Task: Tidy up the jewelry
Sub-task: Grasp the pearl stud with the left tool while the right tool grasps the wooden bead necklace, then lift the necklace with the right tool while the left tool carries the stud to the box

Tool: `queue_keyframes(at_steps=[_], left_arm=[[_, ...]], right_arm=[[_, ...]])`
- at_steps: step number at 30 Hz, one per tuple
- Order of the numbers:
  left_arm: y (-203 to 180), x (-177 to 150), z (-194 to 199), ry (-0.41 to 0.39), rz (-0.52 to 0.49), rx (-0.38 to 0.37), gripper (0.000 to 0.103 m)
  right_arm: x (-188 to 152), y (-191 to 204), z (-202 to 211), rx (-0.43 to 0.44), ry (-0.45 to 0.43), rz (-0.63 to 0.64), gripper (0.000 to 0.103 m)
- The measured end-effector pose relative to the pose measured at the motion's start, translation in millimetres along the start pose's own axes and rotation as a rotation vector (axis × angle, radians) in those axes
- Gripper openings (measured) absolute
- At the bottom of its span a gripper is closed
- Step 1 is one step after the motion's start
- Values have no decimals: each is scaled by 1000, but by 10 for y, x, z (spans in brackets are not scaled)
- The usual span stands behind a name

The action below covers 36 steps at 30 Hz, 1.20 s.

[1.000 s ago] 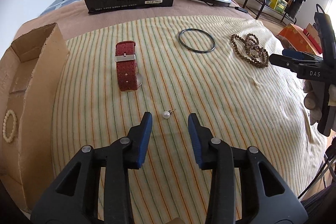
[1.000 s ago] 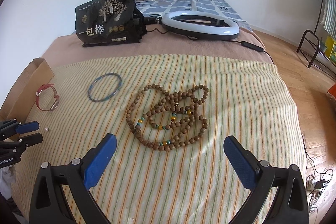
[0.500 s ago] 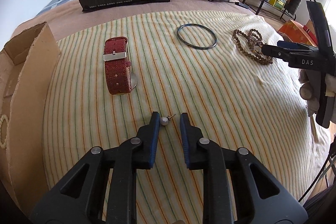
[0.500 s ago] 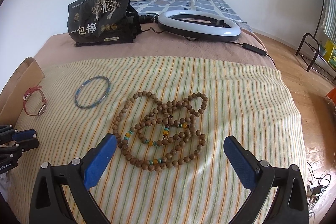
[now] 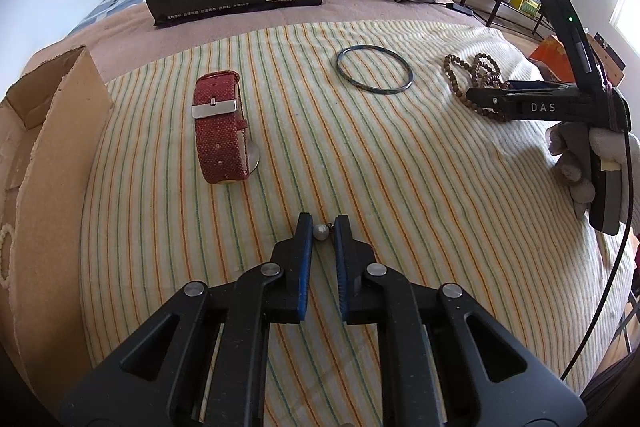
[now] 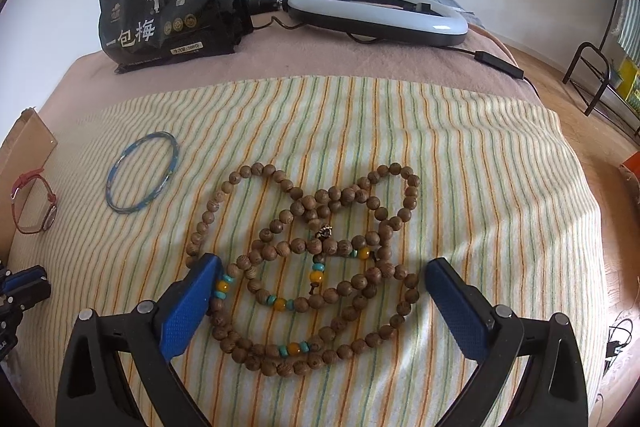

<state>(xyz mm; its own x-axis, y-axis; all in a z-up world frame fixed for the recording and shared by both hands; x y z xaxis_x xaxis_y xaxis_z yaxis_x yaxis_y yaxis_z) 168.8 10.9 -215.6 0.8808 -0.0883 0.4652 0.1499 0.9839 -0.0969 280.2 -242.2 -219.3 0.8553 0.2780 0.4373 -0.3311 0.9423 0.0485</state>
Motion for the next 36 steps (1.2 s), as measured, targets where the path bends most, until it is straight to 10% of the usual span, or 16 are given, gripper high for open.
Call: queue_keyframes(at_steps=[6,11,36], left_arm=[[-6,10,1,1,-1,-2,9],[-20,2,11,0,-12,-5,9],[-68,11,507,-93,-5,-42,9]], right_arm=[[40,-27,75,5,-14,7,37],[25,64,94,12,-12,48,11],[65,359,1031,37,-152,59,10]])
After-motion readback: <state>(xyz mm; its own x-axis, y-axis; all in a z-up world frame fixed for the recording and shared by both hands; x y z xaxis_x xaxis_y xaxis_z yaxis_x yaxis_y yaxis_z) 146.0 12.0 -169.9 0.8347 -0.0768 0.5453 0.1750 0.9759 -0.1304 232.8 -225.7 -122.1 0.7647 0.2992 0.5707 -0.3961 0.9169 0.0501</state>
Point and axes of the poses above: each gripper's, at about its wrist camera, not at the fingertips, and z roughly against the way its jaws point, y to its left, x to its top, the point moved 4 cm from there along -z, roughly the way its jaws point, and after that the axes turned 5 degrees about y, right-handed, at the moved point
